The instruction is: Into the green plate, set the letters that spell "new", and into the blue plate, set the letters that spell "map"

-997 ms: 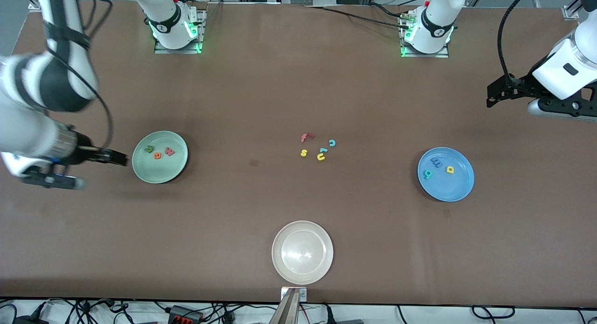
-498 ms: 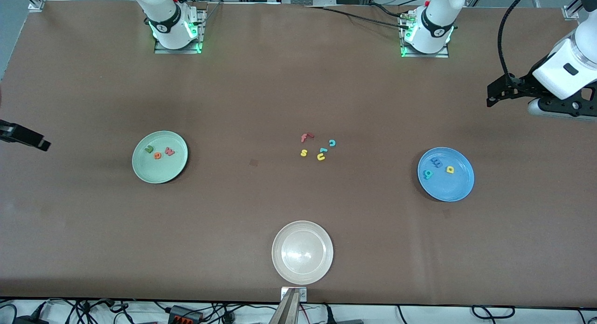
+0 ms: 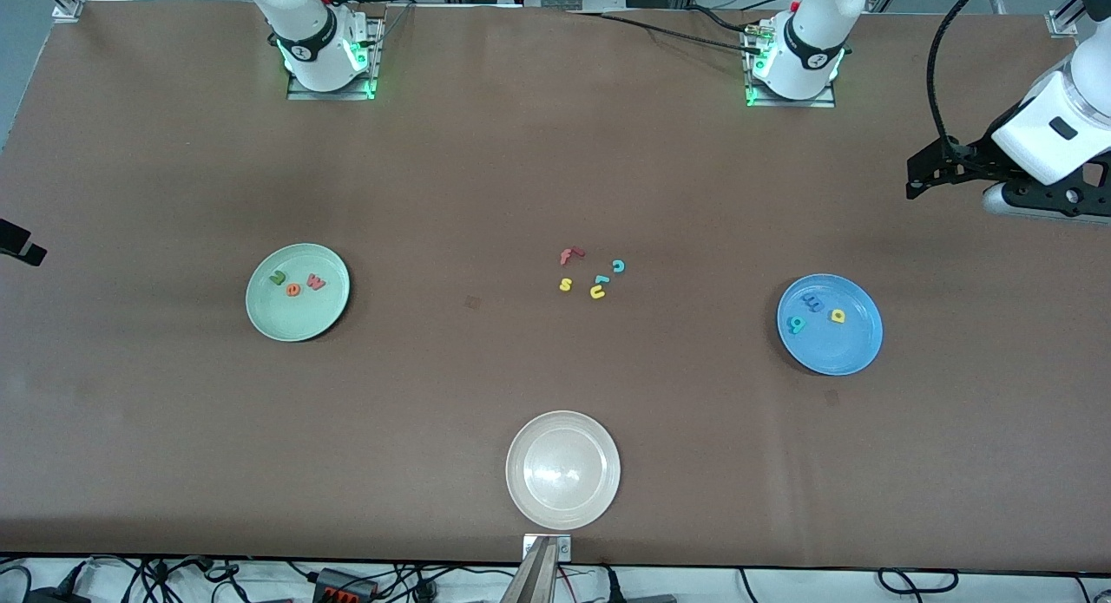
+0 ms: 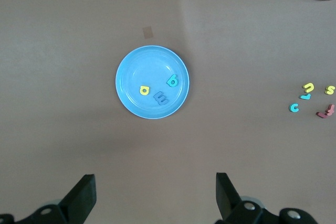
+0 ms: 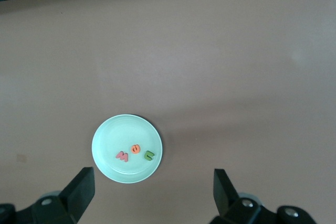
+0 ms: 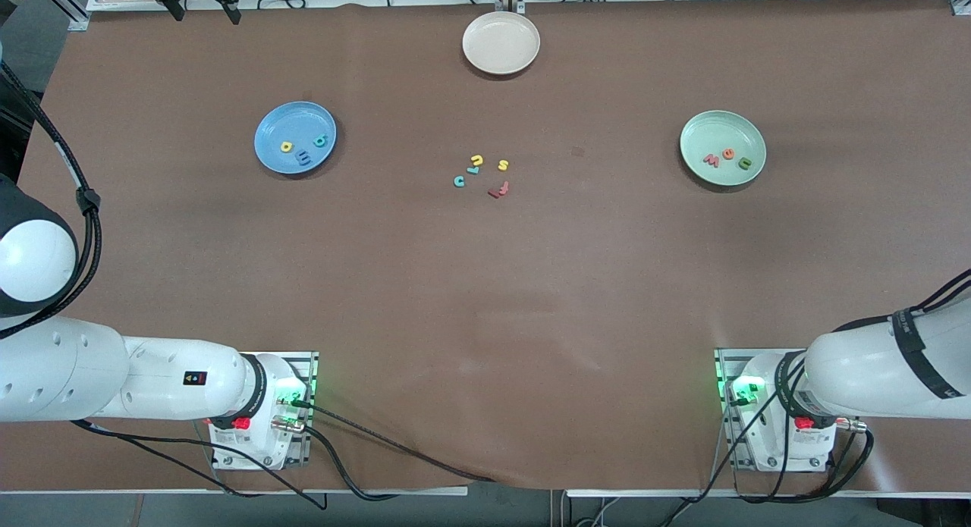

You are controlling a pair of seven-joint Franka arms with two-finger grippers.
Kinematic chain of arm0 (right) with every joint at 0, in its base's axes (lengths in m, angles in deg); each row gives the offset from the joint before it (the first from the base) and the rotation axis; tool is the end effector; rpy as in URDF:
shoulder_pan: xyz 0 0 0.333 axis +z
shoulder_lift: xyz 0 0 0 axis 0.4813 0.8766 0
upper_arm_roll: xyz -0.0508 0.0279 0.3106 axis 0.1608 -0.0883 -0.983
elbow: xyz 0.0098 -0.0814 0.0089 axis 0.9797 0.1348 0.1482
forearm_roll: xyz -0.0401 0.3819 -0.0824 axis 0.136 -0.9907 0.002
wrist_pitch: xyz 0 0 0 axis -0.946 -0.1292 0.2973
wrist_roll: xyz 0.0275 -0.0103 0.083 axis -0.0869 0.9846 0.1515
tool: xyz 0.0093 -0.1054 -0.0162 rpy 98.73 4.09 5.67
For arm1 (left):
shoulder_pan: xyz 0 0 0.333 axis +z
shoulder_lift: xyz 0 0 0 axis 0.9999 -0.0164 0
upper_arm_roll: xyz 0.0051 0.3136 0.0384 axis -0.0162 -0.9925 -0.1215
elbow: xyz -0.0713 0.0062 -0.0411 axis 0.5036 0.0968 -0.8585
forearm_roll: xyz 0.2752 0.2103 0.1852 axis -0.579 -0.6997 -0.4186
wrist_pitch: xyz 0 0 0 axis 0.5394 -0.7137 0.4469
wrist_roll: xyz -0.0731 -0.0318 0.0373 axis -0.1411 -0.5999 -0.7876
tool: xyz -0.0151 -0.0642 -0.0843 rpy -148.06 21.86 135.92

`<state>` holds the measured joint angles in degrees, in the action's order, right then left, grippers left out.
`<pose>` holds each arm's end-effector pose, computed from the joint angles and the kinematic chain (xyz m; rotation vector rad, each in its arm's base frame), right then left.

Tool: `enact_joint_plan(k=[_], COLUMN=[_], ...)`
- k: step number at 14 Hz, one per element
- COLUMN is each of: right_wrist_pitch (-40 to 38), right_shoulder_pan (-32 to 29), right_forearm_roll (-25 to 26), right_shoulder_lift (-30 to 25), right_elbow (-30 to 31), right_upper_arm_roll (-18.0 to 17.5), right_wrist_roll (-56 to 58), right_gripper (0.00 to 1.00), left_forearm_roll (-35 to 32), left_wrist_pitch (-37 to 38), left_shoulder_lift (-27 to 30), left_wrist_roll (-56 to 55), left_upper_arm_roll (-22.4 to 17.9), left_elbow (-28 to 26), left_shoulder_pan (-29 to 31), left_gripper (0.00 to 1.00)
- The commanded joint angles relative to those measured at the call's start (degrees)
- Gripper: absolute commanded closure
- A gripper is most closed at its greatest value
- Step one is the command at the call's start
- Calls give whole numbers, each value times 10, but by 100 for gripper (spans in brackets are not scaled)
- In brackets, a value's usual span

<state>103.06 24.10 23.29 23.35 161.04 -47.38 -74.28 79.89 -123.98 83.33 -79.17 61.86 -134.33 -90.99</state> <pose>0.6195 -0.1089 0.6054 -3.1197 0.2365 -0.1094 0.5499 -0.0383 0.6003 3.1327 -0.1482 -0.0776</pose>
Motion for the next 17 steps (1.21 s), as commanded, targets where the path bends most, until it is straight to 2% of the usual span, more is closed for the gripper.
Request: enact_joint_plan(k=[1,6,7,13,17], right_wrist_pitch=[-4,-10,-9,34,31], right_shoulder_pan=[-11,7,8,8,8], right_forearm_roll=[23,49,62,63,63], right_shoulder_lift=[-23,-43,-50,-133,-151], right_elbow=[22,49,60,182,203], right_upper_arm_roll=[-43,-39,-41,-42,-44], right_wrist_roll=[-9,-23,-25,-19,-13], right_gripper=[0,0,0,0,0], left_forearm_roll=[7,8,8,8,8], left_wrist_pitch=[8,9,9,11,12], left_shoulder_lift=[-4,-5,-4,-4,-4], left_wrist_roll=[8,8,8,8,8], left_upper_arm_roll=[0,0,0,0,0], left_elbow=[14,15,15,14,14], left_shoulder_pan=[1,1,1,1,1], left_gripper=[0,0,0,0,0])
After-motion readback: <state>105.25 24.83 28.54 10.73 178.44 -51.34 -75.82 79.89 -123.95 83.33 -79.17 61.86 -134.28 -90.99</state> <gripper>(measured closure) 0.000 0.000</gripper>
